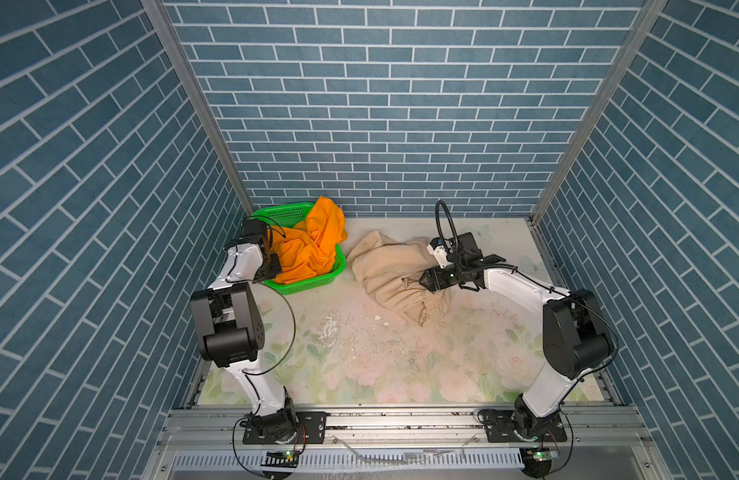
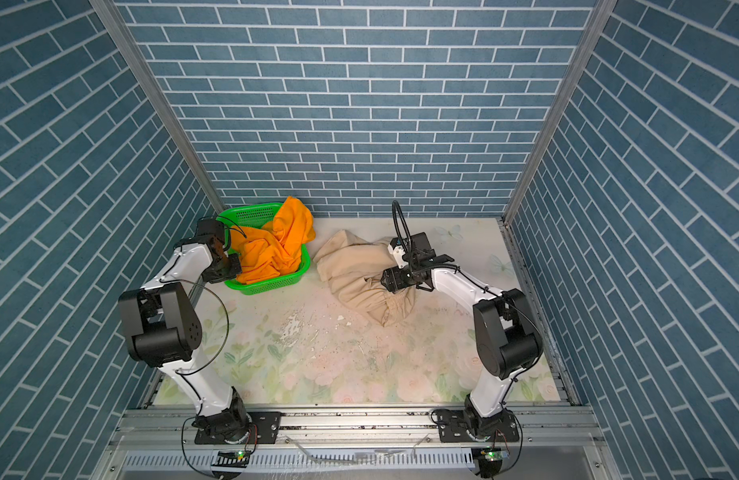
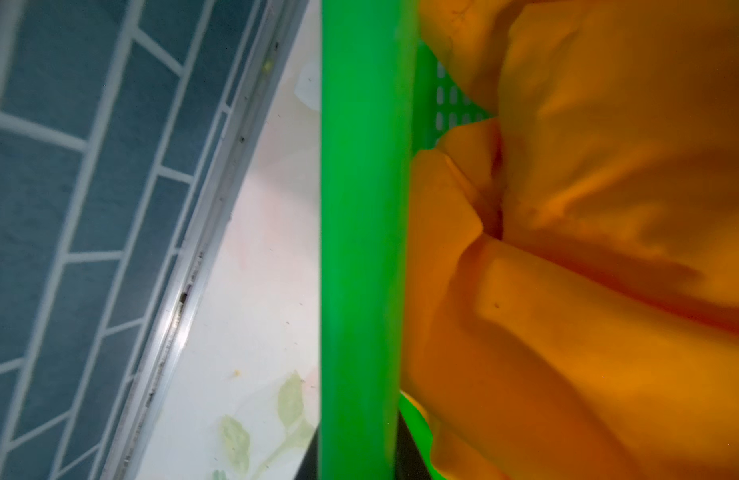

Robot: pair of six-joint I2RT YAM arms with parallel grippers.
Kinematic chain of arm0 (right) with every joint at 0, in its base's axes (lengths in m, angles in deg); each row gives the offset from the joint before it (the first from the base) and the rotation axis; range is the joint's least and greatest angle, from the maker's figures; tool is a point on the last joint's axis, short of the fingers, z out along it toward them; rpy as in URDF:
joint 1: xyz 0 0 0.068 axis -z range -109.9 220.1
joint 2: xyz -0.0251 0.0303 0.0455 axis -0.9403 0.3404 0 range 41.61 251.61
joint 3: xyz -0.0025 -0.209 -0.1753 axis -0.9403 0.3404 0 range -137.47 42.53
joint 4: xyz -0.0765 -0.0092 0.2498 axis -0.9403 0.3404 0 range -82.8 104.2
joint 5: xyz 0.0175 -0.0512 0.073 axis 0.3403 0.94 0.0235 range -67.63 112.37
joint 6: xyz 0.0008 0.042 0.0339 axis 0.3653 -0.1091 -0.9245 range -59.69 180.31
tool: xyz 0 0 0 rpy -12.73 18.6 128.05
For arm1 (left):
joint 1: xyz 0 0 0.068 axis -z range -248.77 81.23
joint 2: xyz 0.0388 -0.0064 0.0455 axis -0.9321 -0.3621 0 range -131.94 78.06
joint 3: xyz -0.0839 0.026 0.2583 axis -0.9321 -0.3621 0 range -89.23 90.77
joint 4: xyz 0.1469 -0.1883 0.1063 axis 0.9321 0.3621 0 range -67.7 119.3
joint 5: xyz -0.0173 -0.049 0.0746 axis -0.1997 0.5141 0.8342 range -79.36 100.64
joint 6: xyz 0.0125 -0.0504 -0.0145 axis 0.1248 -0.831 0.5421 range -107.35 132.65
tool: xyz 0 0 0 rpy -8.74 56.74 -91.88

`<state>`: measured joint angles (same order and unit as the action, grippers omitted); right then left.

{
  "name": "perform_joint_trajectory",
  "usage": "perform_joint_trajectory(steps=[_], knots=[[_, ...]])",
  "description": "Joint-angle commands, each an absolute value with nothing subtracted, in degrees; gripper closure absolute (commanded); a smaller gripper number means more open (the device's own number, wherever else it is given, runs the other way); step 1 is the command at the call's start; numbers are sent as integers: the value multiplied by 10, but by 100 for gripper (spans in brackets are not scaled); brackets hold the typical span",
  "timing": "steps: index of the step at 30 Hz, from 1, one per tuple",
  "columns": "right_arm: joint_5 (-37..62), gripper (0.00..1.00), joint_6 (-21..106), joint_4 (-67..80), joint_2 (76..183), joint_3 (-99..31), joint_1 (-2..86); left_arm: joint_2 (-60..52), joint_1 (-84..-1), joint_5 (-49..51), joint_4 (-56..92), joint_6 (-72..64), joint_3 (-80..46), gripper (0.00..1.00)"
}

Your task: Fold and stack the shorts

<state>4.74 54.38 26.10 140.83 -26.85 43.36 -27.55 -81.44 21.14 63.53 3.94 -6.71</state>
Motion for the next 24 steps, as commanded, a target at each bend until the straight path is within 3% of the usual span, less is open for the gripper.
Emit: perform_joint_trajectory(steps=[1, 3, 5, 13, 18, 24], knots=[[65, 20, 564, 280, 1421, -283, 431, -307, -823, 306, 656, 76, -68, 34], [68, 20, 564, 279, 1419, -283, 431, -307, -824, 310, 662, 78, -65, 13], [69, 20, 564, 281, 1416, -286, 431, -297, -824, 314, 667, 75, -65, 1], [71, 20, 551, 279, 1389, -269, 455, -229, -797, 244, 793, -3, 21, 0], [74, 20, 518, 259, 1383, -247, 480, -188, -670, 159, 763, -52, 0, 0], [92, 20, 489, 255, 1375, -229, 496, -272, -550, 148, 703, -92, 39, 0]])
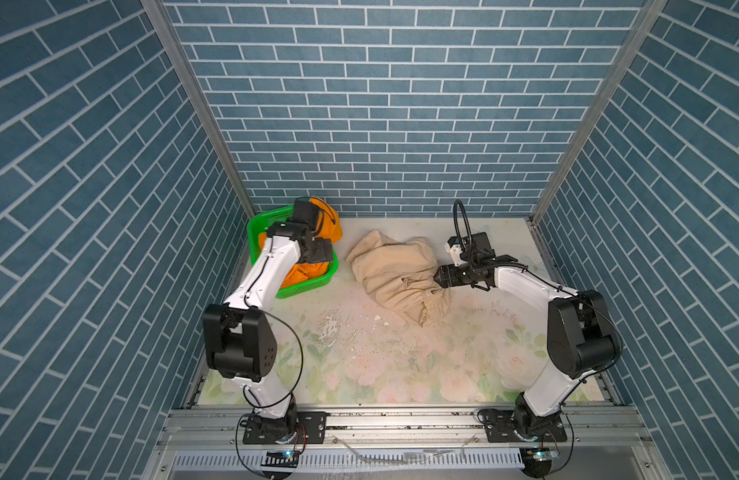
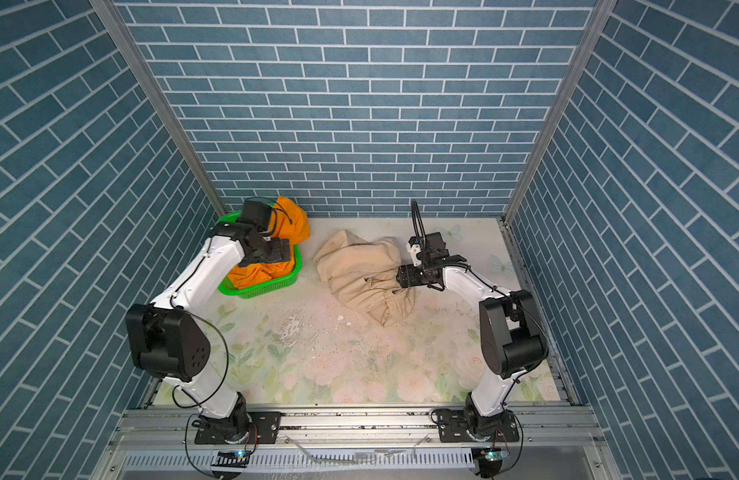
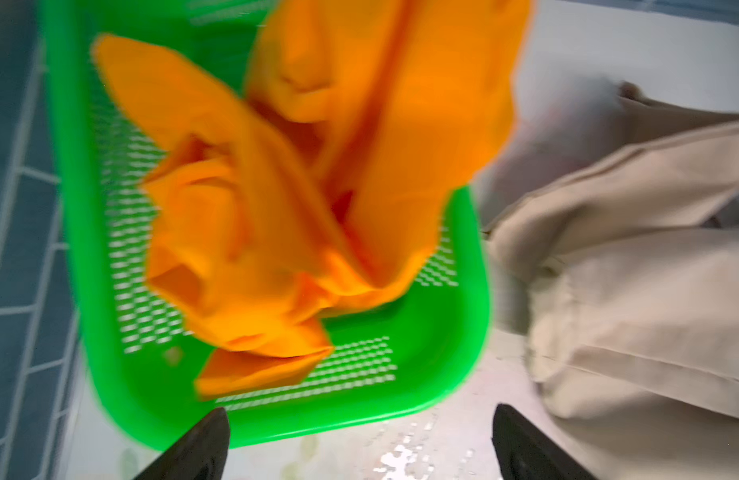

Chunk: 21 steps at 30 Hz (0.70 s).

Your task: Fold and stack the shorts

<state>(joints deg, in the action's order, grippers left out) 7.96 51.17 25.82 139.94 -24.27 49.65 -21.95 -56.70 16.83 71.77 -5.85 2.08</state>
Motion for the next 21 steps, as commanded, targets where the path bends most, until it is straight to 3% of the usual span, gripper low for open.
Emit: perform_joint_trajectory(steps=[1, 10, 21], knots=[[93, 20, 487, 253, 1370, -224, 496, -296, -543, 146, 708, -93, 60, 0], [96, 20, 490, 235, 1363, -189, 502, -425, -527, 237, 756, -76, 169, 0], [14, 20, 469, 165, 1406, -180, 520, -350, -566, 289, 751, -66, 22, 0]])
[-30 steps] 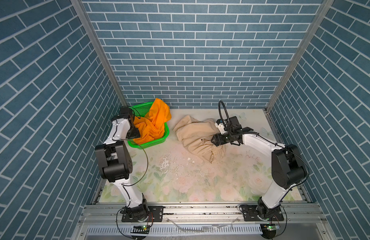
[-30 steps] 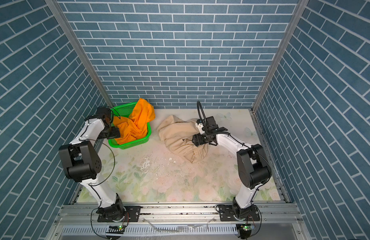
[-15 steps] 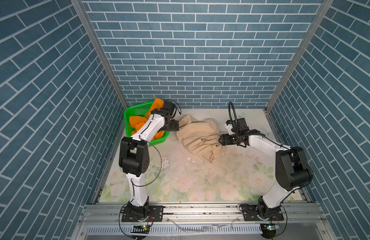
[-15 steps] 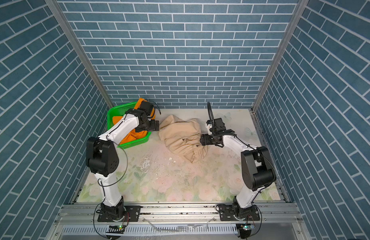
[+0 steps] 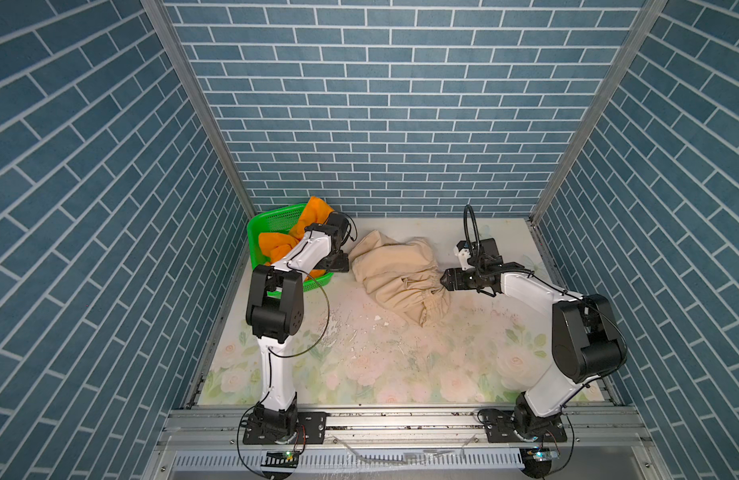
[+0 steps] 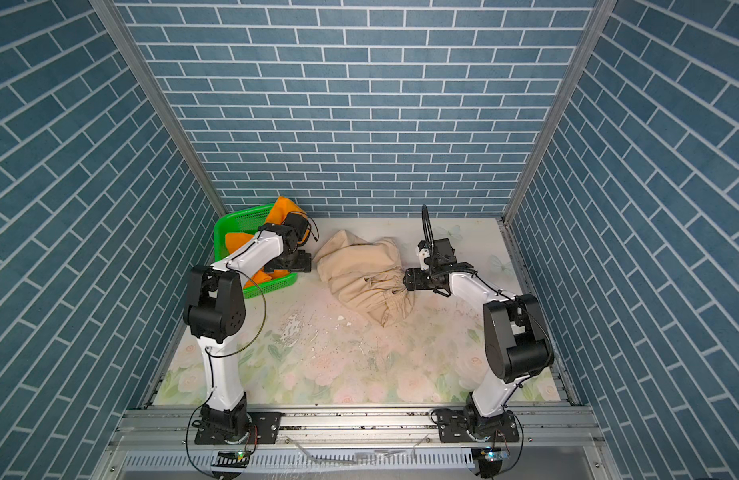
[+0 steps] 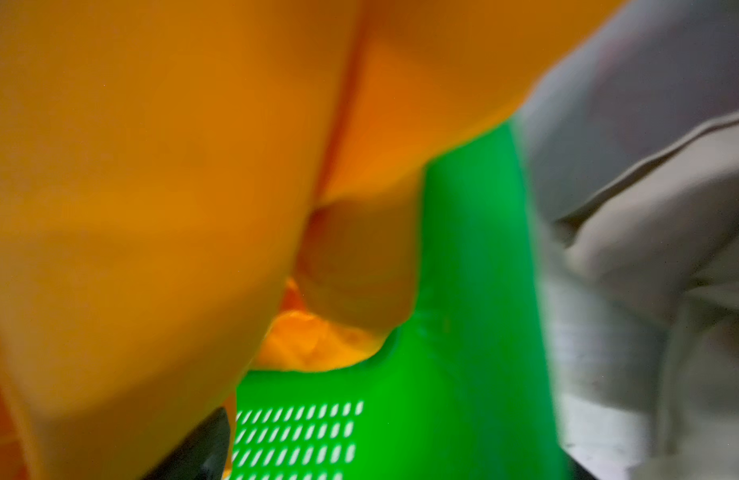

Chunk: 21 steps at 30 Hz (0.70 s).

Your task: Fold and stack the shorts

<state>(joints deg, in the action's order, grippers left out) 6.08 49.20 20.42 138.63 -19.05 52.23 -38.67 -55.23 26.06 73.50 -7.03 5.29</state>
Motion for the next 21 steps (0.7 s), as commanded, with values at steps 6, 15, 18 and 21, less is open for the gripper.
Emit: perform_joint_trajectory(steps=[6, 15, 18, 21], knots=[[-6, 20, 457, 133, 1434, -182, 520, -289, -582, 312, 764, -71, -53, 0], [-56, 100, 469, 170, 1434, -221, 516, -181, -581, 220, 773, -71, -65, 0], [-31, 100, 492, 222, 1366, -230, 510, -143, -562, 178, 776, -69, -51, 0], [-33, 100, 523, 284, 1303, -257, 487, -105, -514, 163, 786, -54, -44, 0]])
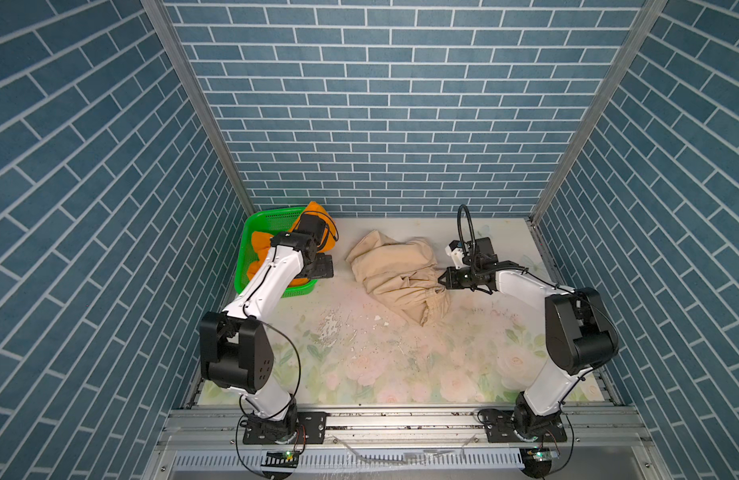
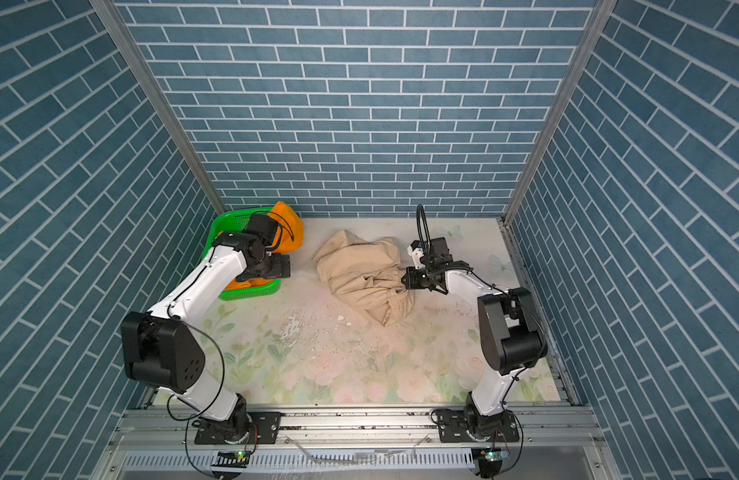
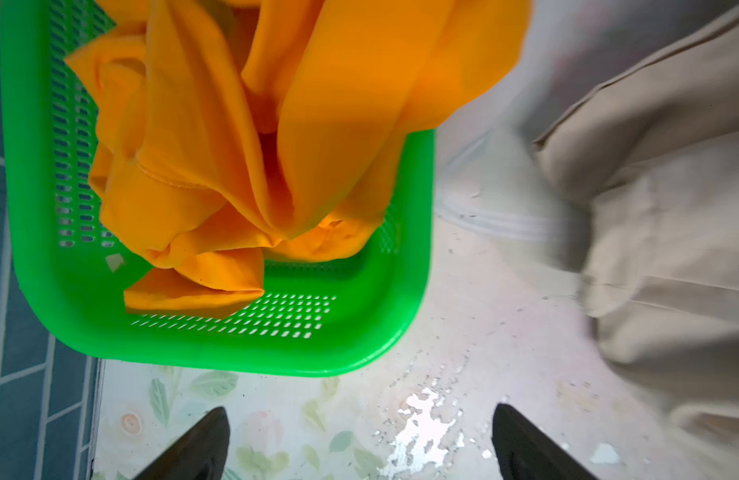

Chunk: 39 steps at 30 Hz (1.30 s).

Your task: Fold and stack the shorts

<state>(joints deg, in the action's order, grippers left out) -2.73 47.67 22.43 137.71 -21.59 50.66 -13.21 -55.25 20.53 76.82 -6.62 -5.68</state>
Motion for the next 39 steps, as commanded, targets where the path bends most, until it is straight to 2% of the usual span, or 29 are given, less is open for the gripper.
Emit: perform_joint_trajectory(steps=[1, 4, 8, 11, 16, 25, 35, 37, 39], knots=[[-29, 100, 537, 305, 1283, -269, 471, -88, -497, 150, 788, -50, -46, 0], [-18, 100, 552, 340, 1233, -291, 423, -24, -465, 98, 769, -48, -79, 0], [14, 100, 511, 354, 1203, -319, 387, 53, -462, -6, 733, -26, -121, 0], [42, 100, 484, 347, 1233, -330, 363, 95, -447, -26, 715, 14, -144, 0], [70, 100, 447, 343, 1349, -379, 334, 124, -416, -116, 635, 21, -219, 0], [43, 100, 403, 295, 1445, -437, 338, 70, -252, 19, 429, 16, -324, 0], [-37, 100, 357, 243, 1445, -406, 365, -92, -230, 112, 372, 13, -269, 1], [-42, 100, 354, 238, 1441, -398, 365, -108, -231, 145, 380, 13, -255, 2], [-41, 100, 351, 235, 1439, -390, 365, -111, -232, 162, 397, 25, -242, 8]])
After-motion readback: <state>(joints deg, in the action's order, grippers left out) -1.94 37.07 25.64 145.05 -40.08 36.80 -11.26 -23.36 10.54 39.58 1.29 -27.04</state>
